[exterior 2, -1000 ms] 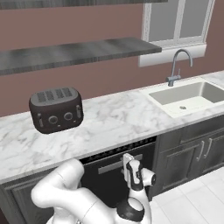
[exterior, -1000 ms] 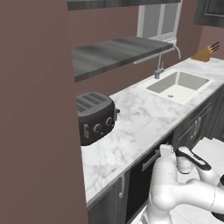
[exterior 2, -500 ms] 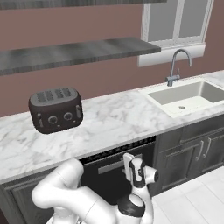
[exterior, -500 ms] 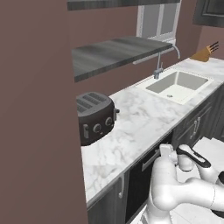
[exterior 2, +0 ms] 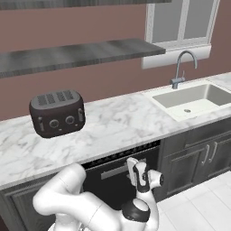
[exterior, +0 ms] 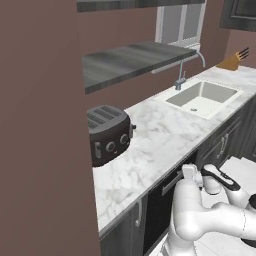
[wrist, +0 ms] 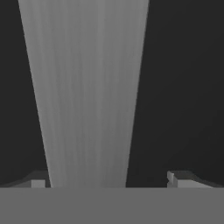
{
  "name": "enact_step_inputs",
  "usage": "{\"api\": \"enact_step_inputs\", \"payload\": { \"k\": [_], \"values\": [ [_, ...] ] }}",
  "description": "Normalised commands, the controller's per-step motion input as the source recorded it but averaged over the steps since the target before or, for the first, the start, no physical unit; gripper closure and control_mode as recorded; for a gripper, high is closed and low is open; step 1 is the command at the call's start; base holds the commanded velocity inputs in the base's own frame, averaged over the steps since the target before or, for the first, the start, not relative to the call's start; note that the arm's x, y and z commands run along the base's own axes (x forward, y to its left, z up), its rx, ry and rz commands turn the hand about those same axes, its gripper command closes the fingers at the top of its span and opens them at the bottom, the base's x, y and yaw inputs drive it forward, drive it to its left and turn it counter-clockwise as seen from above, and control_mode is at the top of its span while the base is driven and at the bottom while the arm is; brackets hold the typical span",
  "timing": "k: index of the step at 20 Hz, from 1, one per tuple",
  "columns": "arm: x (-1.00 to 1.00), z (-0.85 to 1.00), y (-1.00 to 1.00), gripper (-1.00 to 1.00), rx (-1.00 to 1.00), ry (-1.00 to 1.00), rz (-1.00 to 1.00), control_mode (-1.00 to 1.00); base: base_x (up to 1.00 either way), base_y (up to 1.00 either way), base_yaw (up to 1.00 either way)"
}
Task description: Open the dishwasher door and pull out the top rack.
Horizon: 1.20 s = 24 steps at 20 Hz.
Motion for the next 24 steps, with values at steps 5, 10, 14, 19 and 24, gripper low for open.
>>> {"api": "enact_step_inputs", "payload": {
  "k": [5, 10, 14, 19, 24],
  "values": [
    [0.25, -0.5, 0.04, 1.0, 0.0, 0.0, -0.05, -1.0, 0.0, 0.0, 0.0],
    [0.28, -0.61, 0.1, 1.0, 0.0, 0.02, -0.07, -1.0, 0.0, 0.0, 0.0],
    [0.08, -0.74, 0.0, 1.0, 0.0, 0.13, -0.09, -1.0, 0.0, 0.0, 0.0],
    [-0.01, -0.68, -0.01, 1.0, -0.02, 0.35, -0.23, -1.0, 0.0, 0.0, 0.0],
    [-0.08, -0.97, -0.6, 1.0, -0.1, 0.3, -0.16, -1.0, 0.0, 0.0, 0.0]
  ]
}}
